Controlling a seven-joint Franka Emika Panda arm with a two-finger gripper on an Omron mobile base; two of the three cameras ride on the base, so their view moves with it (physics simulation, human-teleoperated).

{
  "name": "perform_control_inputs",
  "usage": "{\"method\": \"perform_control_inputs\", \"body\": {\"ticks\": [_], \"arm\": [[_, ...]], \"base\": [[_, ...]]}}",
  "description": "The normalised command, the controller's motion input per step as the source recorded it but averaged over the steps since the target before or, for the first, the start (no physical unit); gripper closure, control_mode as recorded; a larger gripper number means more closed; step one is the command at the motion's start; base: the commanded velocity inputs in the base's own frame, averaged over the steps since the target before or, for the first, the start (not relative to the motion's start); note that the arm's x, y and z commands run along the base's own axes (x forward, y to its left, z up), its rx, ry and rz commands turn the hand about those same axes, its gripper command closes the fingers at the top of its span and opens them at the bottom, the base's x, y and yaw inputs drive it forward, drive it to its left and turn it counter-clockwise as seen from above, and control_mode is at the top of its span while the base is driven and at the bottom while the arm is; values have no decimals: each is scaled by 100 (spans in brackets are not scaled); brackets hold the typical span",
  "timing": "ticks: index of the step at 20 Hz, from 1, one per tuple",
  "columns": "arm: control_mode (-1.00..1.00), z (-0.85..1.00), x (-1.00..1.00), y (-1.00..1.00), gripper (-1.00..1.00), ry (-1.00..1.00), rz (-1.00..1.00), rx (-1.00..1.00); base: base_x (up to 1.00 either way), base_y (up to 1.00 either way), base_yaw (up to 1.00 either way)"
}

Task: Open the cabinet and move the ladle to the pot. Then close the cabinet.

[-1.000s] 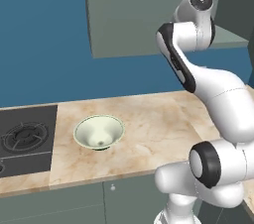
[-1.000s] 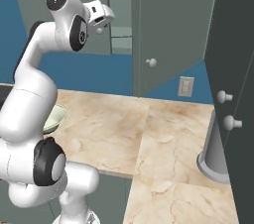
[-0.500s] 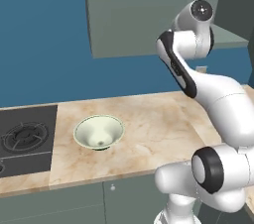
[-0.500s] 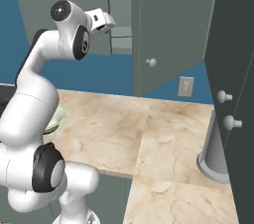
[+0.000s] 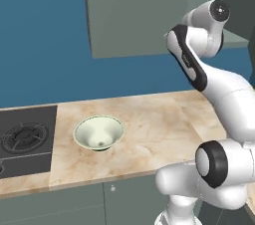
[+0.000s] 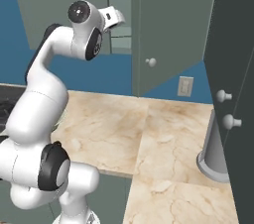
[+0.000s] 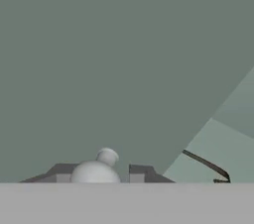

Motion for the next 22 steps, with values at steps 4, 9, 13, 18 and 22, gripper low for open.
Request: {"method": "perform_control_inputs", "body": {"ticks": [4,9,13,18,22], "arm": [[-100,0,51,21,100,-13,9,0],[-100,0,21,58,100,-27,2,0],[-100,4,-1,69,100,-24,0,-1],[-100,35,-30,71,100,-23,0,-6],[-100,62,-34,58,100,-11,-2,-7]], "base": [[0,0,0],[0,0,0],[0,0,0],[0,0,0],[0,0,0]]}}
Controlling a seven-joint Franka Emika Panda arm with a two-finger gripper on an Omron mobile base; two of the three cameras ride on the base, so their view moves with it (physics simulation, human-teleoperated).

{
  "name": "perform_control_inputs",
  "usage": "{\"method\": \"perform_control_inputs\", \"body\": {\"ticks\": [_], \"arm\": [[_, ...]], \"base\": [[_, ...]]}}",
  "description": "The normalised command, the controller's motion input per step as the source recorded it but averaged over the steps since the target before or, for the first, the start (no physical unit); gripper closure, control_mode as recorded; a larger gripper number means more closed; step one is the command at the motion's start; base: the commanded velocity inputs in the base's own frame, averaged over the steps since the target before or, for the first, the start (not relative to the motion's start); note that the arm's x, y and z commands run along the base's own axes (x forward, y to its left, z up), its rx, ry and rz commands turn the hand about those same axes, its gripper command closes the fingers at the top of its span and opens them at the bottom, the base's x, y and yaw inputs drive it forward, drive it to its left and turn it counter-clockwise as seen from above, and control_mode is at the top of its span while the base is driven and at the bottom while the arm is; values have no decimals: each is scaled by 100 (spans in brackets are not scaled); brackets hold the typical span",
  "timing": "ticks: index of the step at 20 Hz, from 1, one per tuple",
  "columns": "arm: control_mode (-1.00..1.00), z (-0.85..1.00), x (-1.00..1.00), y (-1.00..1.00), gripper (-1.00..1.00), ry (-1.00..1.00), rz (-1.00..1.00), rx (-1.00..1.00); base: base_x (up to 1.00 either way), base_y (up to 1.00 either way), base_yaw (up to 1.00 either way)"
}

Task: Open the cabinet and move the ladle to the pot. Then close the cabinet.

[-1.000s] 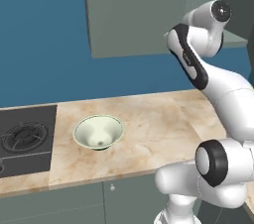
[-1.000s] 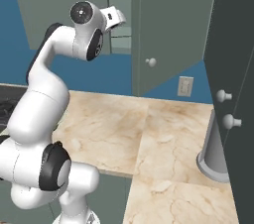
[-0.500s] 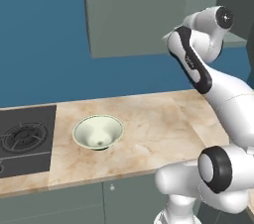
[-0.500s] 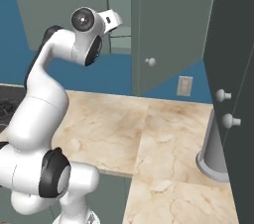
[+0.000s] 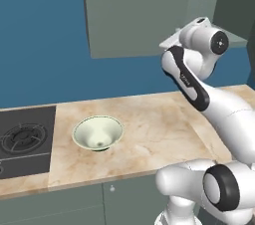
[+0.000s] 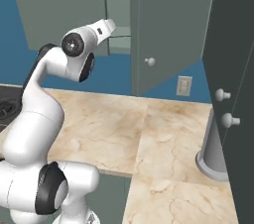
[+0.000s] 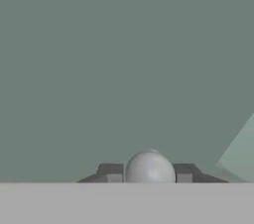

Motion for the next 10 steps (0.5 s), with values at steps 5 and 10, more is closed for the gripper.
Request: {"method": "perform_control_inputs", "body": {"ticks": [5,10], "arm": [[-100,84,-55,56,100,-8,-5,-13],[-100,100,-85,48,100,-2,-7,-19]], "base": [[0,0,0],[0,0,0]]}}
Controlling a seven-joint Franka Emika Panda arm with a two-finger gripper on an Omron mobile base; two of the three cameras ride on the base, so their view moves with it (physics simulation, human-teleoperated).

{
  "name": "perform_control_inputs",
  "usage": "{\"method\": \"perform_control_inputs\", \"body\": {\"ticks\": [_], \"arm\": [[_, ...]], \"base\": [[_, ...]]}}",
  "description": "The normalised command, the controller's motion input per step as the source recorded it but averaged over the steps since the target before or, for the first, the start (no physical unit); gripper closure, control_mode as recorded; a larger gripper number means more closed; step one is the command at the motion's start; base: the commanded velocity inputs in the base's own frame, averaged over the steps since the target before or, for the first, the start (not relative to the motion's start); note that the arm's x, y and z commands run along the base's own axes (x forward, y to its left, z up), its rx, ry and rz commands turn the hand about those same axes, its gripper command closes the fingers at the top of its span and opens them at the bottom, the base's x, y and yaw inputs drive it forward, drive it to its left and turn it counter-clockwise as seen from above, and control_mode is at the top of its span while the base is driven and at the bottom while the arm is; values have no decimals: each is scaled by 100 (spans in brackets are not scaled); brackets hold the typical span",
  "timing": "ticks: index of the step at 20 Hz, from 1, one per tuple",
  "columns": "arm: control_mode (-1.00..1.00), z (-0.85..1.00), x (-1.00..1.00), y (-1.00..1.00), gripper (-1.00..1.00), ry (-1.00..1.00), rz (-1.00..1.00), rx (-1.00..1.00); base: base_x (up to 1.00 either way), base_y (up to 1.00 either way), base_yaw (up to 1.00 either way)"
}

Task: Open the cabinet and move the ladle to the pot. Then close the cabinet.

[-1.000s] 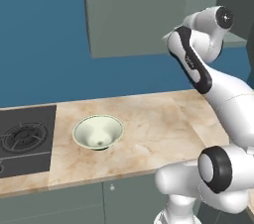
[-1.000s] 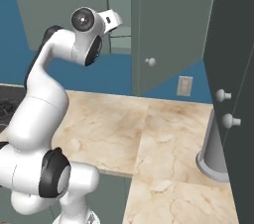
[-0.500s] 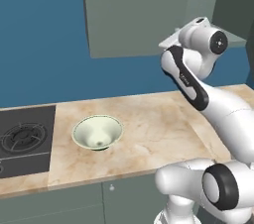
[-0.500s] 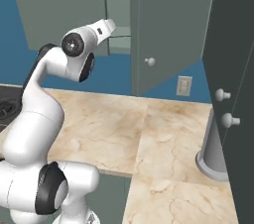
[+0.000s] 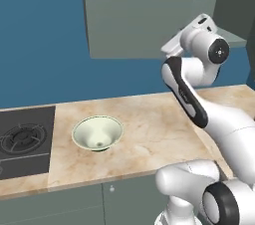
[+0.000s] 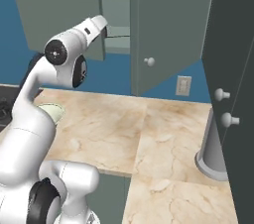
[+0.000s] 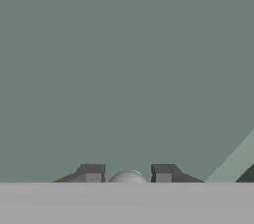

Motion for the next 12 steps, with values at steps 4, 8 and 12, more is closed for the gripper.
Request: {"method": "perform_control_inputs", "body": {"ticks": [4,8,12], "arm": [[-100,85,-85,37,100,3,-7,-20],[-100,64,-100,23,100,9,-8,-19],[-100,44,-98,19,100,12,-8,-17]], "base": [[0,0,0],[0,0,0],[0,0,0]]}}
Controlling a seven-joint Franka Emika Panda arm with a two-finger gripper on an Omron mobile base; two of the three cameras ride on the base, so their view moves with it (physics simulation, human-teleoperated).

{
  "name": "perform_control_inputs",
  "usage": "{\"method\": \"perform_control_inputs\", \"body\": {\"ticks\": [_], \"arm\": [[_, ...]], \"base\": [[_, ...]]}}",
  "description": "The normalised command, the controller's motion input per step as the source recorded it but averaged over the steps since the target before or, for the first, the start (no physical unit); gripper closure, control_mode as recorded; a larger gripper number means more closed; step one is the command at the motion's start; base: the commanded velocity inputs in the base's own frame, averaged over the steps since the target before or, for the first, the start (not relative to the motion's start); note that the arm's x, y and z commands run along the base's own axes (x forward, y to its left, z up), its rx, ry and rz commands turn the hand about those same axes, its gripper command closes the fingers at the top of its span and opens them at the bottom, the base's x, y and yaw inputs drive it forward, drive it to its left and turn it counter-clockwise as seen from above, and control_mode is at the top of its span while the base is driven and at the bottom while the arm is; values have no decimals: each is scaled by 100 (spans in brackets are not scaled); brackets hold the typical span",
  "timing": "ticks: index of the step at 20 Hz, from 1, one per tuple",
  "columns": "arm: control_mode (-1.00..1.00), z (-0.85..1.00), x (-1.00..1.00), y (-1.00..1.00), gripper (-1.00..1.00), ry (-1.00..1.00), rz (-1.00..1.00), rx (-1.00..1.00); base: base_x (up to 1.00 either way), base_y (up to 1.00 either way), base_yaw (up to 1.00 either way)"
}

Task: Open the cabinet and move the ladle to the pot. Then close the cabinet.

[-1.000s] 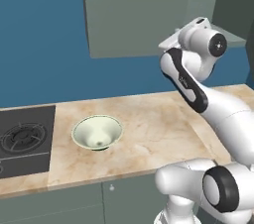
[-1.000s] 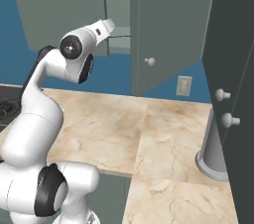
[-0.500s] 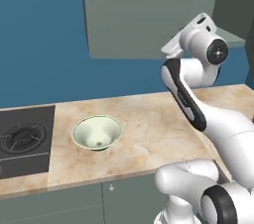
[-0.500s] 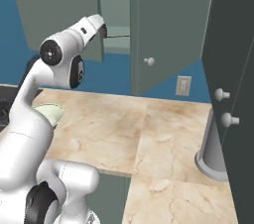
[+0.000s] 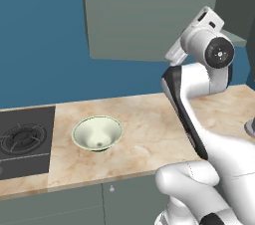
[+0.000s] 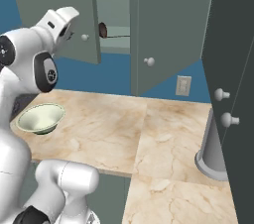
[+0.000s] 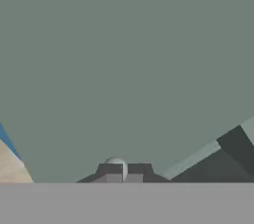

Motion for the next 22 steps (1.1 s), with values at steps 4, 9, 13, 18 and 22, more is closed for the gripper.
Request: {"method": "perform_control_inputs", "body": {"ticks": [4,9,13,18,22], "arm": [[-100,20,-85,20,100,9,-7,-13],[-100,9,-100,0,100,0,-10,-6],[-100,0,-88,-49,100,3,-13,0],[-100,0,-38,-42,100,3,-16,0],[-100,0,10,-28,100,3,-10,11]], "base": [[0,0,0],[0,0,0],[0,0,0],[0,0,0],[0,0,0]]}}
